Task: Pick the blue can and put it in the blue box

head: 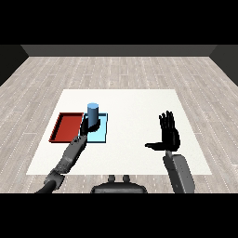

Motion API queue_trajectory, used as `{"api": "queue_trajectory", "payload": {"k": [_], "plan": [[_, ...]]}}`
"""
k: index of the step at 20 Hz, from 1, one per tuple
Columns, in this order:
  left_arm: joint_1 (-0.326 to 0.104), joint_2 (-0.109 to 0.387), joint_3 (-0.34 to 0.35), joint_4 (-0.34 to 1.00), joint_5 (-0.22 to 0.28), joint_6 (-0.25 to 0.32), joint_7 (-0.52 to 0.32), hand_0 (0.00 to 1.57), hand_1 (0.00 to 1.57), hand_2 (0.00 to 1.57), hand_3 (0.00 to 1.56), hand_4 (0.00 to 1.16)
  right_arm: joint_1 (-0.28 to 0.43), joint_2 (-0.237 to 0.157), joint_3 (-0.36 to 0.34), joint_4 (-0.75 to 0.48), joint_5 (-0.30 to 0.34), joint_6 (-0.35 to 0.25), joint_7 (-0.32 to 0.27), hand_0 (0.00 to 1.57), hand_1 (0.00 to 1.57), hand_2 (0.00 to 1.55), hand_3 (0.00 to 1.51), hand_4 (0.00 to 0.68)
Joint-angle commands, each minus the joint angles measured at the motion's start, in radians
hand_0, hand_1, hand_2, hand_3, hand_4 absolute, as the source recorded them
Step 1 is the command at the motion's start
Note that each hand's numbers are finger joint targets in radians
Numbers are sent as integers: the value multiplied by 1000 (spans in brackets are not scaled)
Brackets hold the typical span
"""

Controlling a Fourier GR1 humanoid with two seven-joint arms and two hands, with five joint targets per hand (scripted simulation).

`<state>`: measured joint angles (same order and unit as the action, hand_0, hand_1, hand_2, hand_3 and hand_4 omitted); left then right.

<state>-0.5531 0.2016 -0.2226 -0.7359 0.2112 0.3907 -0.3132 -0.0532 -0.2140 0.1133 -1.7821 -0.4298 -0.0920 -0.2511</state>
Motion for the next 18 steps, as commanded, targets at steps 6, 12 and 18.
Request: {"api": "queue_trajectory", "payload": {"k": [6, 12, 18], "plan": [[-145, 111, 110, 377, -20, -74, 41, 1571, 1571, 1571, 1499, 1062, -17, 16, -46, 52, 18, -17, -6, 0, 0, 0, 0, 0], [-254, 19, 82, 565, -94, 54, 158, 1571, 1571, 1536, 1413, 966, -52, 42, -56, 155, 12, -5, -13, 0, 0, 0, 0, 0], [-262, 0, 33, 687, -163, 36, 207, 1384, 1384, 1298, 1003, 875, -83, 33, -89, 234, -2, 27, -22, 0, 0, 0, 0, 0]]}}
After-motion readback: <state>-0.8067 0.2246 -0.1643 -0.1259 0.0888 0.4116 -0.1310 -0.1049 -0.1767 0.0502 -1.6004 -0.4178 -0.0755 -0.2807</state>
